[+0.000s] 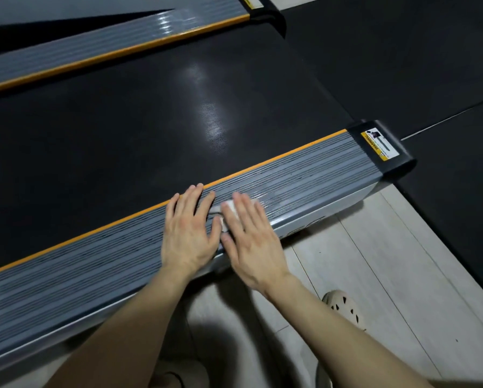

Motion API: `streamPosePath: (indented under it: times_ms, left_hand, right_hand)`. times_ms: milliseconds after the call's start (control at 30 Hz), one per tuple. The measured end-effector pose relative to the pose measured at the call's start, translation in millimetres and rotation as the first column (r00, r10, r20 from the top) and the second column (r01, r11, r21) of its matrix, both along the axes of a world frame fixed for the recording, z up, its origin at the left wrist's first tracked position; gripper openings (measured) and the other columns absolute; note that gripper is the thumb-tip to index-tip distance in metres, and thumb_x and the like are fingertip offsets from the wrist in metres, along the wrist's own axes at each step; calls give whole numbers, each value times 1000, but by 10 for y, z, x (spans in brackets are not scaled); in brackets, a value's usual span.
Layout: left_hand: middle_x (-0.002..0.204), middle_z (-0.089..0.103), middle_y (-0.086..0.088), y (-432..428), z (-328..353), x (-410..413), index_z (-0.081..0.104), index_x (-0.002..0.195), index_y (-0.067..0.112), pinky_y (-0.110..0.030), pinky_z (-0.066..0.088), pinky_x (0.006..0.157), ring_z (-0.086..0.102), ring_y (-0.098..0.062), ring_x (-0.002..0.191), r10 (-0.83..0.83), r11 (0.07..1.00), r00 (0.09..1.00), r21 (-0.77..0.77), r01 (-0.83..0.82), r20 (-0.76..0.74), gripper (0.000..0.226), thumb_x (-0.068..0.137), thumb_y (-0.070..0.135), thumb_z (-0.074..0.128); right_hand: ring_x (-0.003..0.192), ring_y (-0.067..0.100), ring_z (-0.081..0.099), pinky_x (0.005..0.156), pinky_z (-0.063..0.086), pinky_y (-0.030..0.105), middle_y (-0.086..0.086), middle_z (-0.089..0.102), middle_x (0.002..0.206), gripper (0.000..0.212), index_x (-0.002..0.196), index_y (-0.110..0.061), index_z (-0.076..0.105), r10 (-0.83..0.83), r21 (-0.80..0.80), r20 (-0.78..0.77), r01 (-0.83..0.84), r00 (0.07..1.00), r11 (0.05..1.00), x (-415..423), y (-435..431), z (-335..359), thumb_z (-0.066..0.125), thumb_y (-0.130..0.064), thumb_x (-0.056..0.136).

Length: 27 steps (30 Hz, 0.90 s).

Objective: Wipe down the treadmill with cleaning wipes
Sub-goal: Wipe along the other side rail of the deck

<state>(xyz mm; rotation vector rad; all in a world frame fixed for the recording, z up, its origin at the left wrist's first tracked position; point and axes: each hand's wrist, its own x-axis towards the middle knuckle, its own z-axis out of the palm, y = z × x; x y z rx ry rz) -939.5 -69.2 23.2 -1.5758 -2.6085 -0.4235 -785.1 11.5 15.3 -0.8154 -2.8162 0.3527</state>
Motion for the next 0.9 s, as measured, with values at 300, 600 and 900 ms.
streamPosePath:
  times_ms: [300, 600, 900]
  left_hand:
    - [166, 44, -11, 13, 28, 23, 54, 154, 15, -53, 23, 130, 37, -26, 156, -2, 1000, 1000, -31, 2, -26, 58, 102, 39, 44]
    - [164, 47, -10, -7, -5, 16, 57, 144, 10, -53, 24, 130, 38, -25, 156, 6, 1000, 1000, -25, -7, -6, 53, 100, 38, 50]
    - [163, 48, -12, -3, -16, 11, 58, 143, 6, -54, 25, 130, 40, -29, 155, -6, 999, 1000, -35, 5, -6, 55, 97, 36, 49]
  right_hand:
    - [165, 26, 4, 133, 4, 48, 14, 12, 177, 83, 170, -12, 16, -588, -61, 139, 599, 797, 798, 481, 1587, 226, -2, -63, 106]
    - [159, 21, 24, 130, 19, 42, 5, 36, 168, 57, 166, -29, 28, -135, 31, 87, 133, 987, 991, 311, 1583, 252, 29, -41, 110]
    - [165, 24, 11, 134, 9, 44, 10, 20, 177, 63, 169, -15, 22, 289, 27, 81, -292, 954, 956, -197, 685, 131, 29, -36, 110]
